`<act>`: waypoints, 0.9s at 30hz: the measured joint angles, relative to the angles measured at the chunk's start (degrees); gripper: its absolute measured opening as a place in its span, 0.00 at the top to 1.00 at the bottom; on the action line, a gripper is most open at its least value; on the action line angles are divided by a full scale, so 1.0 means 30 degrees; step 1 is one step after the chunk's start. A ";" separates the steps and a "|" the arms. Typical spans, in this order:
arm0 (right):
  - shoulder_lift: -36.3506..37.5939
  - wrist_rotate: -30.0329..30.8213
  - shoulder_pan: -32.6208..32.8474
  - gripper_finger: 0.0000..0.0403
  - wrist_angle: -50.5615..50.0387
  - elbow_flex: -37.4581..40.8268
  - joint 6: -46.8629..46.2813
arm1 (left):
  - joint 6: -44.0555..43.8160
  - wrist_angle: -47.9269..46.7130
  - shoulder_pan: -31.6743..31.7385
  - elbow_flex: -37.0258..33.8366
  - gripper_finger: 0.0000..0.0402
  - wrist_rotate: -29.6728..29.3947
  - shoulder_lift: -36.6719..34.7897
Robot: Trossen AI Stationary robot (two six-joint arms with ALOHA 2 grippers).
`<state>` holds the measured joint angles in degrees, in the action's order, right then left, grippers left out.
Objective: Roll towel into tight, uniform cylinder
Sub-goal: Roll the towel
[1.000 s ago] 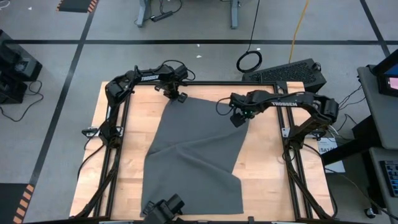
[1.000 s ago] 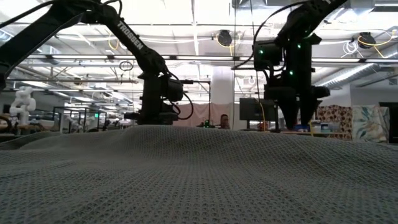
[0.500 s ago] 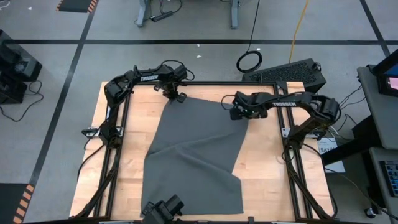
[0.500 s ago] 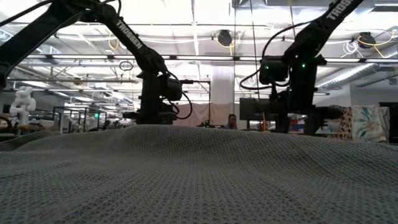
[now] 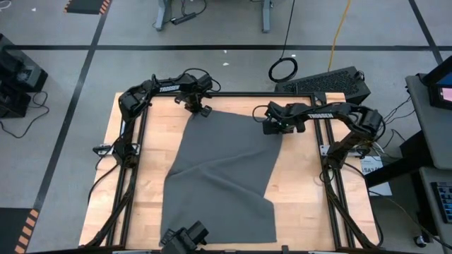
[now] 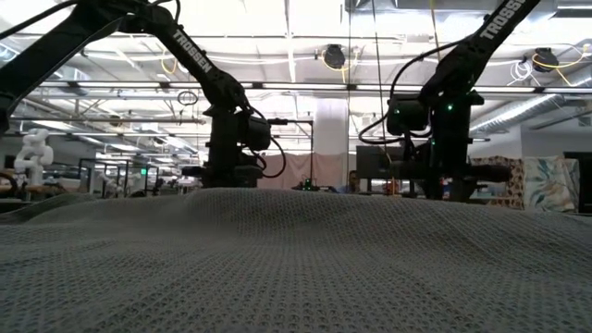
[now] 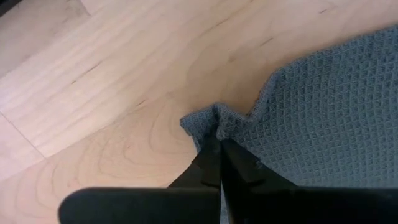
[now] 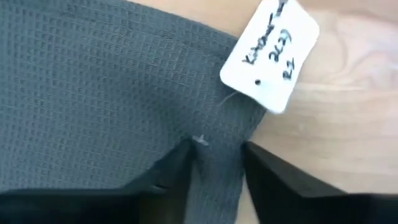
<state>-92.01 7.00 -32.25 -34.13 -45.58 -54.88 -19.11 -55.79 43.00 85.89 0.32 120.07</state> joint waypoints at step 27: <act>0.0056 0.3155 -0.4077 1.00 0.6201 -0.3126 0.6911 | -0.0997 0.4661 0.1086 0.0038 1.00 -0.4028 -0.3687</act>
<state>-91.84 16.46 -44.48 -15.53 -54.96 -34.15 -22.10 -41.81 46.26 86.00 -11.76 109.01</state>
